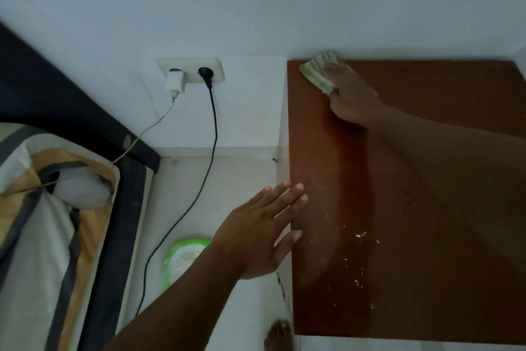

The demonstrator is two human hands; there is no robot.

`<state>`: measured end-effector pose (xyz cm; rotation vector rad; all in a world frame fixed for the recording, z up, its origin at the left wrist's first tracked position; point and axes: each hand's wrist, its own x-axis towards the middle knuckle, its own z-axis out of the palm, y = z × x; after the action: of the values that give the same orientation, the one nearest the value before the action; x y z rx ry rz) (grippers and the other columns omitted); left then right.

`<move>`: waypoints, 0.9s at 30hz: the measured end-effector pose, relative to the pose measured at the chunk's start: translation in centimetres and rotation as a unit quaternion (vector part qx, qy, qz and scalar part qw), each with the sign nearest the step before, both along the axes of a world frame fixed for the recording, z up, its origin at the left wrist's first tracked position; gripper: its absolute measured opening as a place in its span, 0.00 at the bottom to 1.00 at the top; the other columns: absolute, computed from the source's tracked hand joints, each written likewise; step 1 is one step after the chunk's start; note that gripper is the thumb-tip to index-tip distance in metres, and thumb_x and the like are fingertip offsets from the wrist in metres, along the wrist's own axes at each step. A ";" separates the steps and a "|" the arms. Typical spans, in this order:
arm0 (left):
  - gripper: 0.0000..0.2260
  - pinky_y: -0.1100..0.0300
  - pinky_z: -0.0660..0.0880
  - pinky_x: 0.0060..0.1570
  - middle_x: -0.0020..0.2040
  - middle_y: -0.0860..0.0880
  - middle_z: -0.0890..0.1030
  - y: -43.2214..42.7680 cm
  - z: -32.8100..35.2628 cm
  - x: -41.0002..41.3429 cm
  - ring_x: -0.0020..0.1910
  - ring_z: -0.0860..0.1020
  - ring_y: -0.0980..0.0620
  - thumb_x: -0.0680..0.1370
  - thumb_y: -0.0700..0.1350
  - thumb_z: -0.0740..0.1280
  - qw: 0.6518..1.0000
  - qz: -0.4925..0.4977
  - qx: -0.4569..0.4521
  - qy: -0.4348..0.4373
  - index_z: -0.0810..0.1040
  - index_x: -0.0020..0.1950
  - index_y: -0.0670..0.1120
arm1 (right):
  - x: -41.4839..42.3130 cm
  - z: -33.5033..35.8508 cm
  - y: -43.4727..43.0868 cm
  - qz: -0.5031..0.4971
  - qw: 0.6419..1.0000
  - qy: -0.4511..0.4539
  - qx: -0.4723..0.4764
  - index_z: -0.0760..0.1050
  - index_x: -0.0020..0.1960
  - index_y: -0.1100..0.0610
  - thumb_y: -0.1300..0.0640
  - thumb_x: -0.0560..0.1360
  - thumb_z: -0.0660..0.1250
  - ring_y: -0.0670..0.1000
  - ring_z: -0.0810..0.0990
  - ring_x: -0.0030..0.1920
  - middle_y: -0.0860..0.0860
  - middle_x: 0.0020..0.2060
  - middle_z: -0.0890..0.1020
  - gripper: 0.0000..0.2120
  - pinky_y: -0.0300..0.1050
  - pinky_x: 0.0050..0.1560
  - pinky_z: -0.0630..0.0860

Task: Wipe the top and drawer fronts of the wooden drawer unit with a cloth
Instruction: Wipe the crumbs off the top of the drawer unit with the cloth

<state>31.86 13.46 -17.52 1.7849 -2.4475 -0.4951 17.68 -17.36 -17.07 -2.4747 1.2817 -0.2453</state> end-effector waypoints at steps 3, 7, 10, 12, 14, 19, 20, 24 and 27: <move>0.26 0.54 0.48 0.78 0.82 0.52 0.53 -0.3 0.1 0.4 0.80 0.44 0.54 0.84 0.58 0.47 1.000 -0.005 0.004 0.008 0.56 0.81 0.51 | -0.4 -0.6 4.6 0.072 0.996 -0.046 -0.029 0.70 0.73 0.60 0.66 0.75 0.58 0.57 0.65 0.76 0.59 0.74 0.70 0.26 0.51 0.78 0.57; 0.26 0.52 0.52 0.78 0.82 0.52 0.53 -0.2 0.3 0.3 0.81 0.45 0.54 0.84 0.58 0.48 1.000 0.004 0.014 0.028 0.56 0.81 0.51 | -4.8 0.6 13.6 0.149 0.988 -0.030 0.006 0.71 0.72 0.54 0.65 0.76 0.56 0.48 0.65 0.75 0.48 0.74 0.70 0.26 0.45 0.77 0.58; 0.26 0.51 0.54 0.78 0.82 0.51 0.54 -0.1 0.4 -0.2 0.81 0.46 0.53 0.84 0.57 0.47 0.999 0.012 0.015 0.040 0.57 0.81 0.50 | -8.7 1.3 20.3 0.155 0.986 -0.046 0.033 0.76 0.69 0.53 0.62 0.75 0.56 0.49 0.71 0.71 0.45 0.71 0.73 0.24 0.55 0.69 0.71; 0.25 0.50 0.55 0.77 0.82 0.51 0.53 0.0 0.0 -0.3 0.81 0.47 0.53 0.85 0.55 0.47 0.999 0.016 0.007 0.046 0.58 0.81 0.49 | -10.2 1.8 22.4 0.157 0.984 -0.067 0.045 0.78 0.66 0.54 0.63 0.76 0.56 0.48 0.73 0.68 0.46 0.68 0.77 0.22 0.53 0.65 0.74; 0.25 0.50 0.57 0.77 0.82 0.51 0.54 0.1 -0.3 -0.4 0.81 0.48 0.53 0.85 0.54 0.49 0.998 0.025 -0.007 0.057 0.58 0.80 0.48 | -9.9 2.8 21.7 0.141 0.986 -0.085 0.042 0.79 0.63 0.56 0.67 0.74 0.57 0.48 0.76 0.63 0.51 0.63 0.81 0.21 0.53 0.62 0.76; 0.23 0.50 0.60 0.76 0.81 0.50 0.58 0.4 -0.9 -1.0 0.80 0.51 0.53 0.84 0.50 0.53 0.994 0.047 -0.033 0.098 0.62 0.79 0.47 | -1.0 5.2 6.6 0.137 0.983 -0.116 -0.047 0.78 0.63 0.67 0.77 0.73 0.55 0.47 0.73 0.70 0.57 0.66 0.76 0.23 0.37 0.74 0.62; 0.23 0.50 0.60 0.76 0.81 0.50 0.59 0.4 -1.1 -0.9 0.80 0.51 0.53 0.84 0.49 0.54 0.993 0.047 -0.035 0.101 0.62 0.79 0.47 | 0.5 4.6 3.0 0.116 0.986 -0.101 -0.061 0.77 0.64 0.66 0.75 0.72 0.56 0.51 0.72 0.70 0.58 0.67 0.75 0.24 0.35 0.73 0.60; 0.23 0.50 0.60 0.76 0.81 0.50 0.59 0.2 -1.5 -0.5 0.80 0.51 0.53 0.83 0.49 0.55 0.993 0.037 -0.038 0.108 0.63 0.79 0.47 | 3.5 1.1 -1.8 -0.068 0.997 -0.023 0.014 0.75 0.69 0.58 0.70 0.75 0.58 0.59 0.70 0.71 0.58 0.70 0.73 0.24 0.44 0.74 0.62; 0.23 0.50 0.61 0.76 0.80 0.50 0.59 0.3 -1.5 -0.4 0.80 0.52 0.52 0.84 0.48 0.56 0.992 0.037 -0.035 0.112 0.63 0.79 0.47 | 2.4 -0.1 3.7 0.045 0.995 -0.071 -0.046 0.78 0.64 0.63 0.70 0.72 0.56 0.60 0.72 0.69 0.61 0.67 0.77 0.23 0.48 0.73 0.63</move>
<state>31.44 13.74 -19.05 1.6850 -2.2118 -0.5628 20.04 -13.67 -17.17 -2.5333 1.1221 -0.4586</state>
